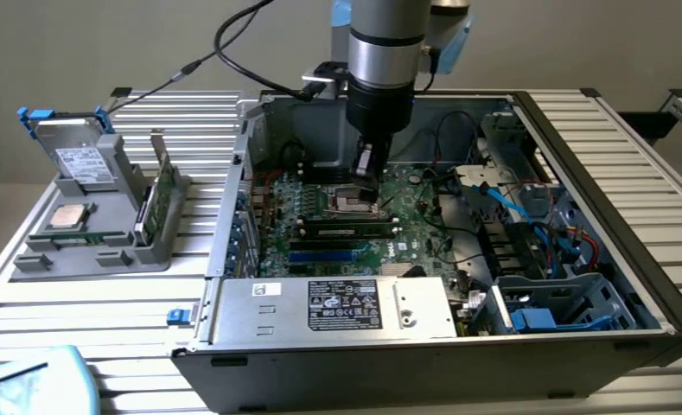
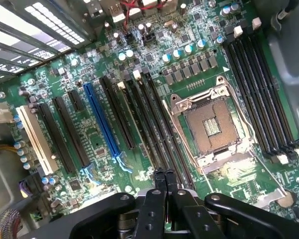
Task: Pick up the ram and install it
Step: 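Press down the ram until it locks into place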
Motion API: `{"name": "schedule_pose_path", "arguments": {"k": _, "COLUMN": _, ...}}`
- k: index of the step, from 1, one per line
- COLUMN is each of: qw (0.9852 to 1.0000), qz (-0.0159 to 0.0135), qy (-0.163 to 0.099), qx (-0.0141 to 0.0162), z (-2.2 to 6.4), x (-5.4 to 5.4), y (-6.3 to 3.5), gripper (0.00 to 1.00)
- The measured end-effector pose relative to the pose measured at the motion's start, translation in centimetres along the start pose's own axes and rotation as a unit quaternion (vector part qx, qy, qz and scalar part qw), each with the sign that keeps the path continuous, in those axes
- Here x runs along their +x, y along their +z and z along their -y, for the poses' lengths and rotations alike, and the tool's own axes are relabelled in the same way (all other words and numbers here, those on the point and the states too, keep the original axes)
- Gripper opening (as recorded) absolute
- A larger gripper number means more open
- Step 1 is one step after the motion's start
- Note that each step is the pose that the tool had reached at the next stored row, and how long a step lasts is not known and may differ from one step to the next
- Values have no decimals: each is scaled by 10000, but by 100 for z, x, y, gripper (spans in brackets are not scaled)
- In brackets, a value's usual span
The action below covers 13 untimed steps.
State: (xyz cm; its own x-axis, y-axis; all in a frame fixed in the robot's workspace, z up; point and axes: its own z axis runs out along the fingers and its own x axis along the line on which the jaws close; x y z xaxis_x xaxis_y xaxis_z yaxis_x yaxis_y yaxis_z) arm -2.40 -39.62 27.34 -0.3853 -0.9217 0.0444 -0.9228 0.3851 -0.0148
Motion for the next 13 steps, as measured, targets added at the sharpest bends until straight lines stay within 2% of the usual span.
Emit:
{"name": "schedule_pose_path", "arguments": {"k": 5, "qw": 10000, "qz": 0, "qy": 3, "qx": 4, "z": -22, "x": 51, "y": -84, "gripper": 10}}
{"name": "schedule_pose_path", "arguments": {"k": 7, "qw": 10000, "qz": -12, "qy": 46, "qx": 7, "z": -21, "x": 51, "y": -90, "gripper": 10}}
{"name": "schedule_pose_path", "arguments": {"k": 13, "qw": 9995, "qz": -94, "qy": 303, "qx": 34, "z": -22, "x": 52, "y": -92, "gripper": 10}}
